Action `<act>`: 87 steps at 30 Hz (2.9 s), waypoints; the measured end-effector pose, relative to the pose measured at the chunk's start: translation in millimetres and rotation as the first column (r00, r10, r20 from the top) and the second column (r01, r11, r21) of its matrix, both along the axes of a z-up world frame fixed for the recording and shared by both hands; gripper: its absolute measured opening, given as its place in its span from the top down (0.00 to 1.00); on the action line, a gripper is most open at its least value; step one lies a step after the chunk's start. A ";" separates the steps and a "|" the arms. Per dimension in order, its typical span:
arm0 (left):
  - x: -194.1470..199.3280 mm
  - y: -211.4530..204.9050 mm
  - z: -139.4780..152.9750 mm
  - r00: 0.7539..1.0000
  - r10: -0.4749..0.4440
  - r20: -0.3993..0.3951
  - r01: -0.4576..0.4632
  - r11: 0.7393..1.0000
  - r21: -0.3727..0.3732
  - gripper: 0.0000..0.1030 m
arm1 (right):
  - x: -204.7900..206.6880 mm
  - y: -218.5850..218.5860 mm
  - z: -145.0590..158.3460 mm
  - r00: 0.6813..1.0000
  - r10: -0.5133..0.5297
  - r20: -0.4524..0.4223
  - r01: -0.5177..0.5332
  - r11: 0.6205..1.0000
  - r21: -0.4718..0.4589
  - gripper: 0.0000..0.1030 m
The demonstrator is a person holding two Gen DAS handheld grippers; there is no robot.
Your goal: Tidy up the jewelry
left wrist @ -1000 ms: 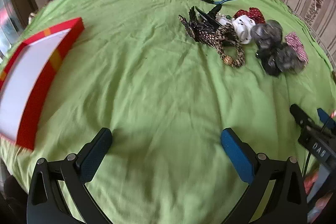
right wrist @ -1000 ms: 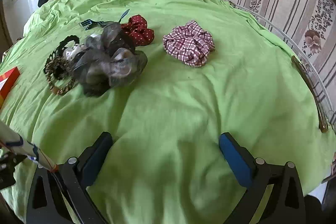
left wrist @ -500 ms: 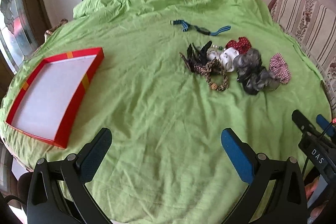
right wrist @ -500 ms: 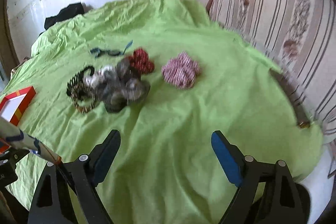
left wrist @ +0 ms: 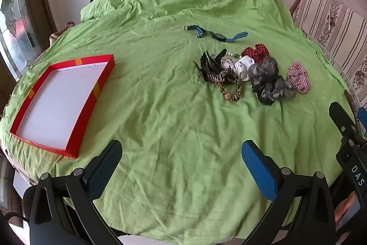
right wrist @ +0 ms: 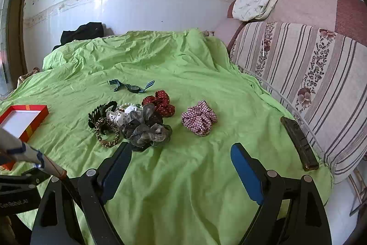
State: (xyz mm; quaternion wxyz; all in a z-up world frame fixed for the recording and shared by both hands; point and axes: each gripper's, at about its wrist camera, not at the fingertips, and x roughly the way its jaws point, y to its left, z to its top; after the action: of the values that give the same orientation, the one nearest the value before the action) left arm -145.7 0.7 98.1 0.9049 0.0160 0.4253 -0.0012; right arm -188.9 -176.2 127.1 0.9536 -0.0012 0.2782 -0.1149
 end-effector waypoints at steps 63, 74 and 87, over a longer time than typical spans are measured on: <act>122.4 4.3 -7.8 0.958 -0.257 -0.127 0.216 0.939 -0.267 0.27 | 102.4 -63.5 -49.0 0.955 0.208 -0.212 -0.095 0.889 0.448 0.30; 177.6 -32.7 -64.9 0.920 -0.317 -0.229 0.209 0.895 -0.394 0.42 | 149.3 -57.2 -72.0 0.922 0.316 -0.222 -0.138 0.807 0.574 0.30; 134.5 -8.5 -30.0 0.929 -0.305 -0.208 0.187 0.874 -0.448 0.91 | 137.2 -45.5 -59.0 0.909 0.357 -0.214 -0.166 0.783 0.599 0.81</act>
State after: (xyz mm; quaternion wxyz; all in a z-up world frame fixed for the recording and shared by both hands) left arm -11.2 -7.8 68.1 0.8122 -0.1251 0.5293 -0.2112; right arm -51.7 -221.7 68.1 0.8596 0.2253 0.4453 0.1100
